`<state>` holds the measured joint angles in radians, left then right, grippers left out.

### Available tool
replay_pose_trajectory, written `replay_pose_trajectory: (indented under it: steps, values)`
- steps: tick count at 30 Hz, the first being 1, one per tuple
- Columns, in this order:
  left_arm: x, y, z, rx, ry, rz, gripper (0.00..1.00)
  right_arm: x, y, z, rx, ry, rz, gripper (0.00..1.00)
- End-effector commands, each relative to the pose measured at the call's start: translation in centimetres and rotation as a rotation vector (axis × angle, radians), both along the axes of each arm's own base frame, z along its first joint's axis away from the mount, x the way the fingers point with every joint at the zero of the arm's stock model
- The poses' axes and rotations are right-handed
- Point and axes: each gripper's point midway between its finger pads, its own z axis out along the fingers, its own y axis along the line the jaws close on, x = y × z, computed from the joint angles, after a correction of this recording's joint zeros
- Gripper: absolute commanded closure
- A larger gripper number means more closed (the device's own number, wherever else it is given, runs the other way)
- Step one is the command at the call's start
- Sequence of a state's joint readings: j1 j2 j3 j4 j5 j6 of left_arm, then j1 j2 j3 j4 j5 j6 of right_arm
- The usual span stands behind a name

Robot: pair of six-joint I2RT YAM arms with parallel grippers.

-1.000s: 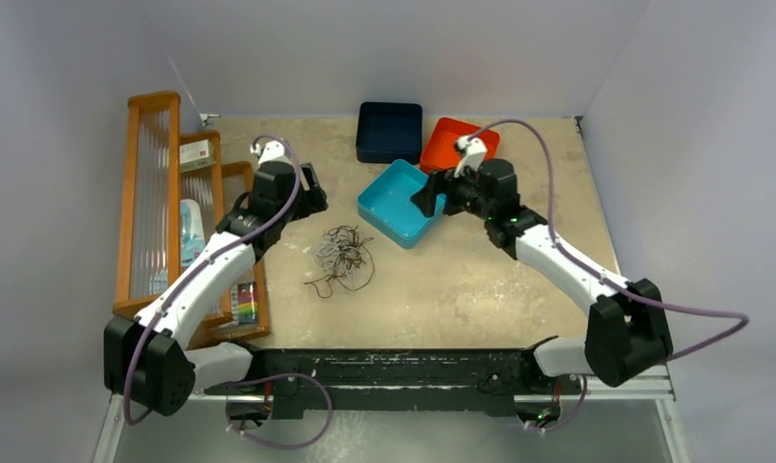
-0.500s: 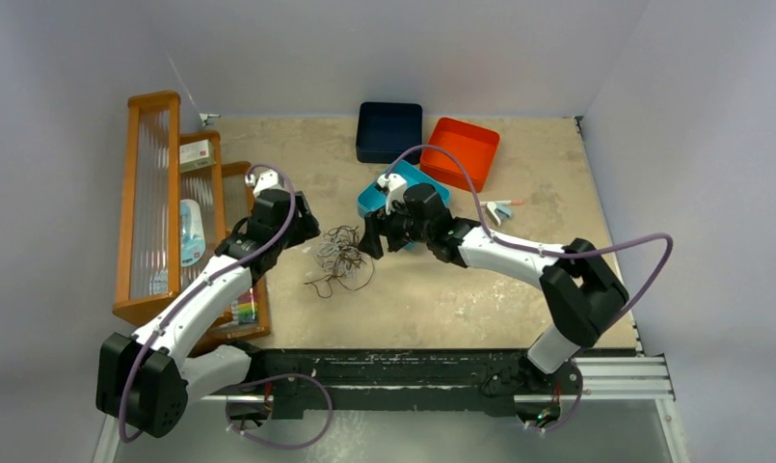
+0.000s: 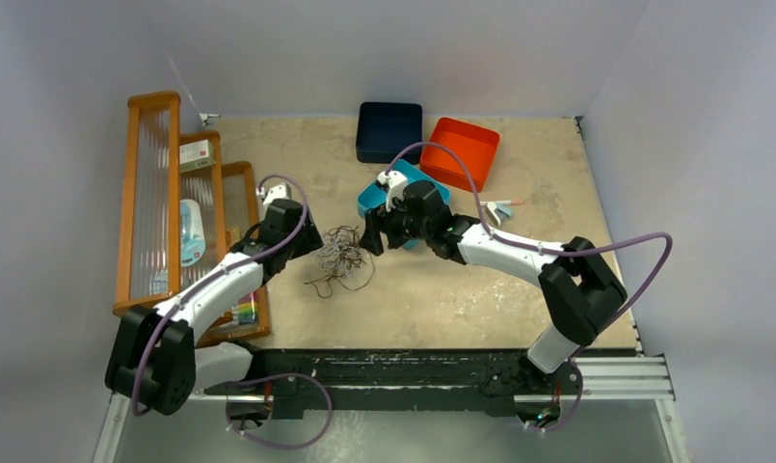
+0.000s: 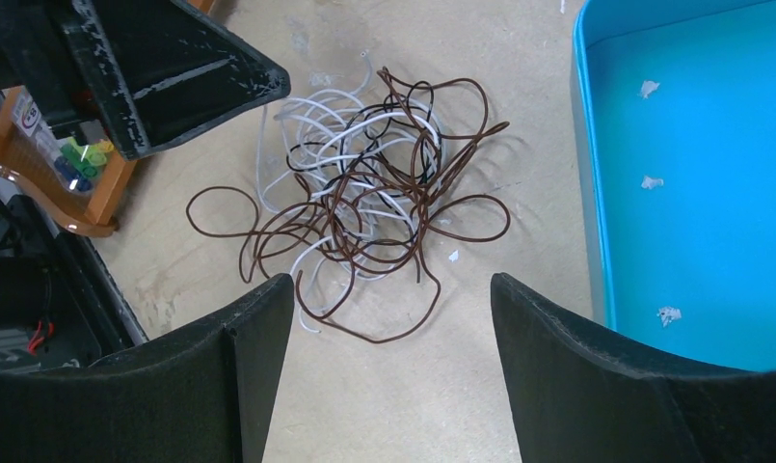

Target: Untangle the cables

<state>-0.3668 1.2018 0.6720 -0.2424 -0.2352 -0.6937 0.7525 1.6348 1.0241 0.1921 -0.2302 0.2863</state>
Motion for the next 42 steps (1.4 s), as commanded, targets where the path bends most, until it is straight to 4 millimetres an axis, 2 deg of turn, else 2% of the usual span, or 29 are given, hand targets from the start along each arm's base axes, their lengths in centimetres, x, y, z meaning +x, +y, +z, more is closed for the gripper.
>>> replay_pose_trajectory:
  steps: [1,5,8,18,21,25,42]
  values:
    - [1.6,-0.7,0.3,-0.021,-0.066,-0.014,0.42,-0.1,0.3,2.5,0.036,-0.047,0.031,0.23]
    - [2.1,-0.8,-0.9,0.003,-0.031,-0.024,0.50,-0.1,0.4,2.5,0.033,-0.049,0.038,0.23]
    - [2.3,-1.2,-0.8,-0.004,-0.037,-0.038,0.52,-0.1,0.4,2.4,0.029,-0.048,0.040,0.23]
    - [1.2,-0.9,3.1,-0.033,-0.120,-0.052,0.47,0.1,0.6,2.4,0.040,-0.049,0.040,0.22]
    - [0.5,-1.2,2.7,-0.048,-0.101,-0.072,0.47,0.1,0.8,2.2,0.042,-0.046,0.045,0.22]
    - [-0.1,-1.1,1.0,-0.042,-0.057,-0.078,0.49,0.1,1.0,2.2,0.045,-0.041,0.052,0.22]
    - [0.9,-1.6,-0.9,-0.034,-0.042,-0.087,0.51,0.3,1.0,1.9,0.029,-0.036,0.049,0.22]
